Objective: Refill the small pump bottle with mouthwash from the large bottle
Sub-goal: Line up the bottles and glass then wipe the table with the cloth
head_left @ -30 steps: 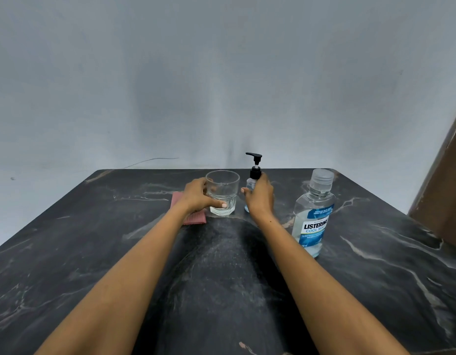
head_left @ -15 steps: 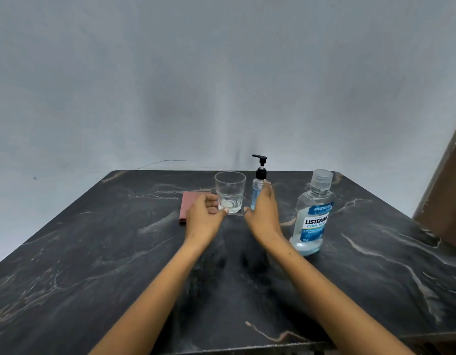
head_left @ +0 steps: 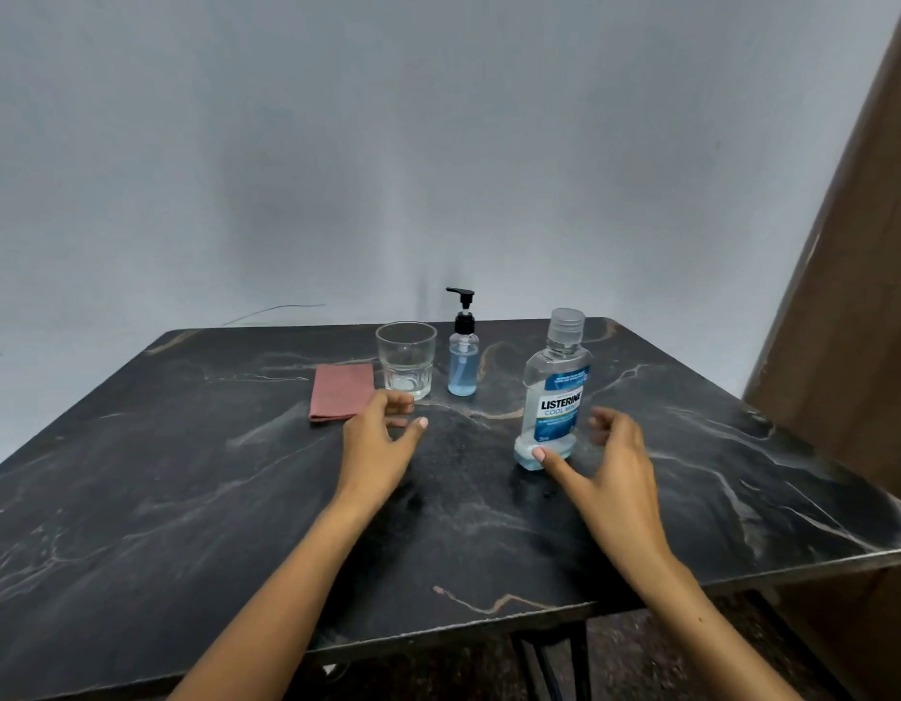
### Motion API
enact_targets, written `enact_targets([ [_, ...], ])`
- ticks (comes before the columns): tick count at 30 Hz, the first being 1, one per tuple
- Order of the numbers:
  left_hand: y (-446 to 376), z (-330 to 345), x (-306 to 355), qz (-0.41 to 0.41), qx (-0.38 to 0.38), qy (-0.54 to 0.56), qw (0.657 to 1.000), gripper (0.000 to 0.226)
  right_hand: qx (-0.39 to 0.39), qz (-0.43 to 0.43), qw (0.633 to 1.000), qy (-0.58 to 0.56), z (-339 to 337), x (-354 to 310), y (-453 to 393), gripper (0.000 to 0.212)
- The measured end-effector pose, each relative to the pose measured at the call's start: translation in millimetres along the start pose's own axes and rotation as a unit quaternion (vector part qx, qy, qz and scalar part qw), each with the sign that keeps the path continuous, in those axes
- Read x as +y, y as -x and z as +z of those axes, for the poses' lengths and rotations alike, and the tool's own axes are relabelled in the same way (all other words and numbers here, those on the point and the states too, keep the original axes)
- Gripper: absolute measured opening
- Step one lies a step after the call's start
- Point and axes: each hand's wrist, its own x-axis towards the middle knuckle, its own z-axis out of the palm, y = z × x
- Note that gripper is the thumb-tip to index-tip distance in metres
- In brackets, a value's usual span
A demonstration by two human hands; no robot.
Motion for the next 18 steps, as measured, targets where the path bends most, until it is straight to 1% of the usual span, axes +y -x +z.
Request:
enact_targets([
  [2,-1.3,-0.4,-1.6,0.000,0.006,0.003,1.000,0.020,-0.027,0.022,0.999,-0.024,4.8,-1.4,-9.5,0.096],
  [4,-2.2,-1.6,-3.1,-0.004,0.015,0.010,1.000,0.019,-0.035,0.032,0.998,-0.043,12.5,-4.7,-17.3,0.106],
  [5,-2.6,-2.1,-3.4,-0.007,0.018,0.013,1.000,0.018,-0.032,0.033,0.998,-0.051,16.7,-6.1,-21.1,0.106],
  [8,-2.5,-4.0,-3.9,-0.011,0.021,0.016,1.000,0.017,-0.008,0.032,0.999,-0.043,27.0,-7.4,-28.9,0.091],
  [11,-2.0,-5.3,-4.1,-0.013,0.023,0.020,0.999,0.017,0.002,0.037,0.999,-0.024,33.7,-7.1,-34.6,0.082],
  [13,-2.0,-5.4,-4.2,-0.015,0.025,0.025,0.999,0.017,0.005,0.038,0.999,-0.016,39.2,-8.2,-39.8,0.079],
  [18,-2.7,-5.9,-2.5,-0.023,0.034,0.029,0.999,0.018,0.014,0.051,0.999,0.003,61.0,-14.4,-67.4,0.081],
])
